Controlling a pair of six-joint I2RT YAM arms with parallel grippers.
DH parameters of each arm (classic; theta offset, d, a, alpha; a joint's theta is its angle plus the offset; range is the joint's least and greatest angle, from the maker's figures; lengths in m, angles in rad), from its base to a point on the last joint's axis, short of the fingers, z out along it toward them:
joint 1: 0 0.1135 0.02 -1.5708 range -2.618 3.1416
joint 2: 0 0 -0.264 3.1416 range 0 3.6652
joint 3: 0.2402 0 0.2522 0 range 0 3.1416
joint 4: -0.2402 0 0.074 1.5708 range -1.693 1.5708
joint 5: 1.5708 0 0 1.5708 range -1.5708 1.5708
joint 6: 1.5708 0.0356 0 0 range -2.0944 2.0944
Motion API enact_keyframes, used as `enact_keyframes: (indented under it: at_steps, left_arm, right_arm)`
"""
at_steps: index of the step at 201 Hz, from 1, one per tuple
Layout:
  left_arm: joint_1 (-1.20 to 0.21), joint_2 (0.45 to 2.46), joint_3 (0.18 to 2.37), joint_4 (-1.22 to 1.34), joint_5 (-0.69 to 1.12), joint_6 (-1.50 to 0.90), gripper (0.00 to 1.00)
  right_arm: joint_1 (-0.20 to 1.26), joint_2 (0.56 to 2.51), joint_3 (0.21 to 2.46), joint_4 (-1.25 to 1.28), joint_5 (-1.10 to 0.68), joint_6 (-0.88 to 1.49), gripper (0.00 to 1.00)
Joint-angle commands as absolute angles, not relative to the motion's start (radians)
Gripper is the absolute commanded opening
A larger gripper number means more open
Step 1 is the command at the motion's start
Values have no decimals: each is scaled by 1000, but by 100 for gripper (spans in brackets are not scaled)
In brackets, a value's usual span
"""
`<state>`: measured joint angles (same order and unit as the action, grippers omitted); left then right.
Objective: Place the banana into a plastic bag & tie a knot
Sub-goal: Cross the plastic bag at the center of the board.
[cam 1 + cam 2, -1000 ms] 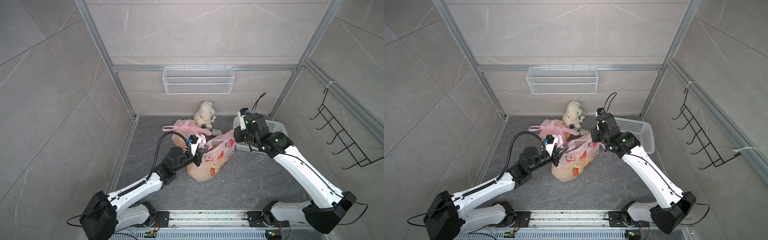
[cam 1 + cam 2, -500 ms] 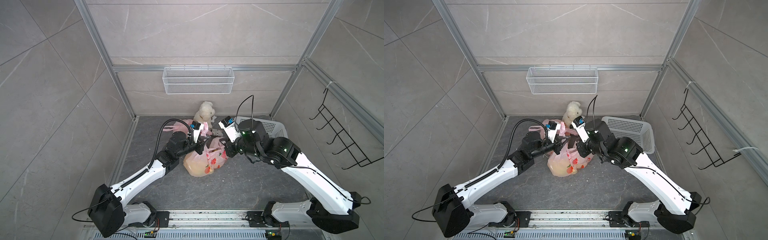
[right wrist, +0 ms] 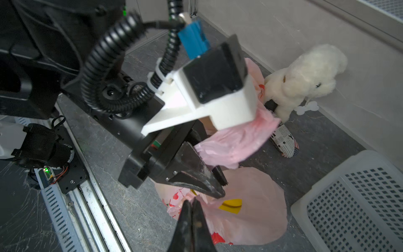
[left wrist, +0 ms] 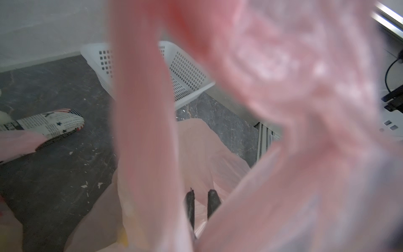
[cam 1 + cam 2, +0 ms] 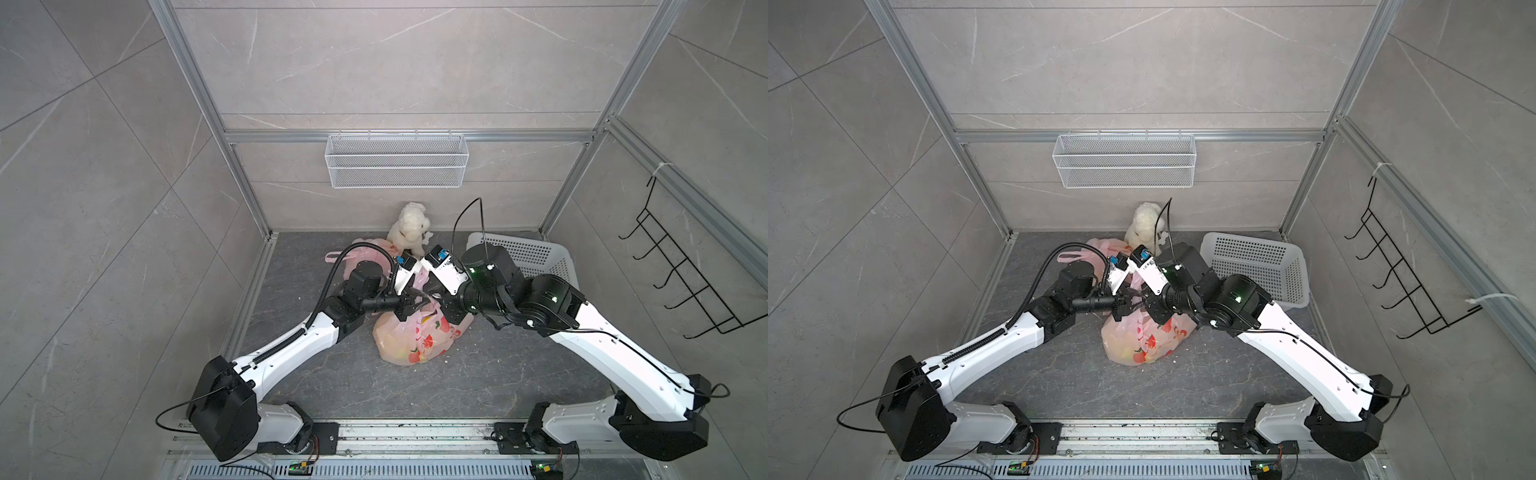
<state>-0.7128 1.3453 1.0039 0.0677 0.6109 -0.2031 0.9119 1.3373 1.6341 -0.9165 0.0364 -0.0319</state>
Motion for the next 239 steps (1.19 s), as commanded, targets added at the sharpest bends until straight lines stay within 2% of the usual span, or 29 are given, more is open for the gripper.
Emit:
enact_keyframes:
  at_steps: [1, 41, 58, 82, 131, 161, 239]
  left_arm:
    - [-710, 1306, 1032, -12, 719, -159, 20]
    - [-710, 1227, 974, -83, 702, -108, 32]
    - [-710, 1195, 954, -83, 689, -96, 41]
    - [-710, 1208, 980, -112, 712, -75, 47]
    - [-710, 1254, 1012, -74, 708, -119, 52]
    - [-710, 1279, 1004, 8, 727, -167, 52]
    - [-736, 1352, 1072, -62, 838, -119, 51]
  right_arm:
    - [935, 1363, 1642, -920, 46, -82, 0]
    - [934, 1370, 1649, -932, 140, -107, 0]
    - [936, 1371, 1651, -943, 121, -122, 0]
    - [945, 1372, 1654, -949, 97, -139, 0]
    - [981, 1358, 1634, -929, 76, -165, 0]
    - [995, 1350, 1602, -908, 70, -168, 0]
    - [999, 1362, 1588, -804, 64, -124, 0]
